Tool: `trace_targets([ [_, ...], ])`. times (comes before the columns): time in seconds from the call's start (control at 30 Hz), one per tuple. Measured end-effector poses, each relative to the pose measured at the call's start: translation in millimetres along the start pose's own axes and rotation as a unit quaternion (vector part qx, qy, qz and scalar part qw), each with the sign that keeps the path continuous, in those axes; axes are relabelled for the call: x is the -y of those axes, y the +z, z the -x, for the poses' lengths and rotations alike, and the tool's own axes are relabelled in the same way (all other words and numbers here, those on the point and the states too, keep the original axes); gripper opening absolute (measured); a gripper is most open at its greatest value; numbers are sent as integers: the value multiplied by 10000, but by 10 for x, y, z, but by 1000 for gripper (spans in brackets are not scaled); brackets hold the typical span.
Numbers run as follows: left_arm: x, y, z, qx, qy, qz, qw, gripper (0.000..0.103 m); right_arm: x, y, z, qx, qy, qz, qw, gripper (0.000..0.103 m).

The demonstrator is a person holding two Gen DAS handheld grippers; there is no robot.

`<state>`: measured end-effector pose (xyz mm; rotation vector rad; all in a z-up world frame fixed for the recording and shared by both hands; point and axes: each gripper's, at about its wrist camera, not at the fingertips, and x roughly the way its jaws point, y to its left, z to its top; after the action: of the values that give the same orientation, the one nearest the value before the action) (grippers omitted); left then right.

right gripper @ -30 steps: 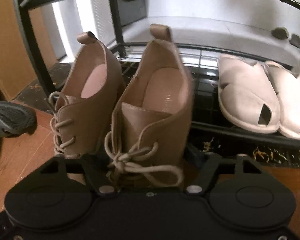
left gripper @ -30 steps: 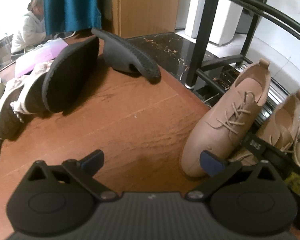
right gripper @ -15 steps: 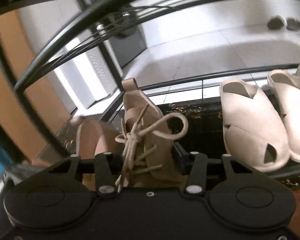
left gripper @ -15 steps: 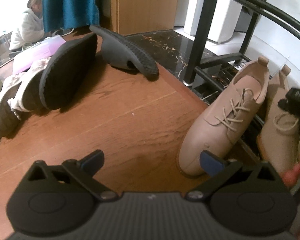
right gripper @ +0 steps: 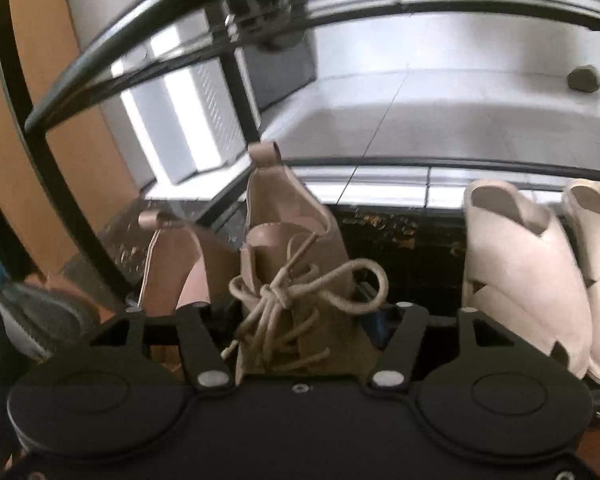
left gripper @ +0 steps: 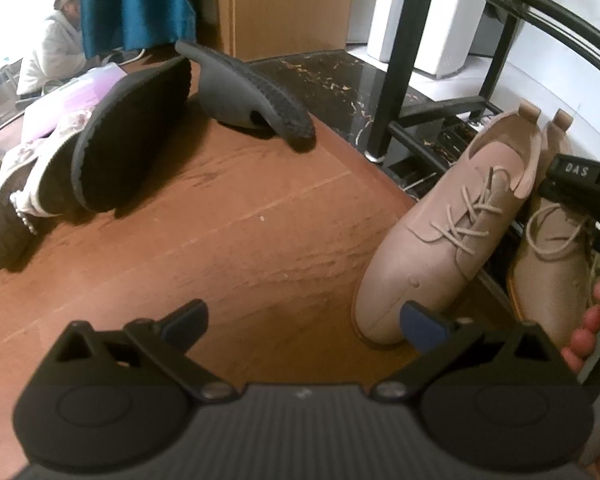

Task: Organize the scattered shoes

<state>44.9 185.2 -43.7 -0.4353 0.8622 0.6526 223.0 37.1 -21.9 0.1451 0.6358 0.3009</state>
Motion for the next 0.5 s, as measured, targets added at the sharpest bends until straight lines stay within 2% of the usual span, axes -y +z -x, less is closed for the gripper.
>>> trace_targets([
  [0.07,-2,-2,1,-3,-4,6,10000,102,30,-21,44,113,13,-107,9999,43],
  [0.17,-1,-6,-1,-12,-21,10,10000,102,75,-104,137,604,40,-158,9980,39],
  [0.23,-7,2,-13,-35,-32,12,10000,102,141,-132,182,998,13,-457,9940,39],
  [0.37,-1,0,-26,-47,-44,0,10000,102,196,-66,57,1337,-103,-691,9886,39],
  [0.5,5,-6,-61,-76,-6,-5,10000,102,272,52,-230,1647,-453,-1315,9765,40],
])
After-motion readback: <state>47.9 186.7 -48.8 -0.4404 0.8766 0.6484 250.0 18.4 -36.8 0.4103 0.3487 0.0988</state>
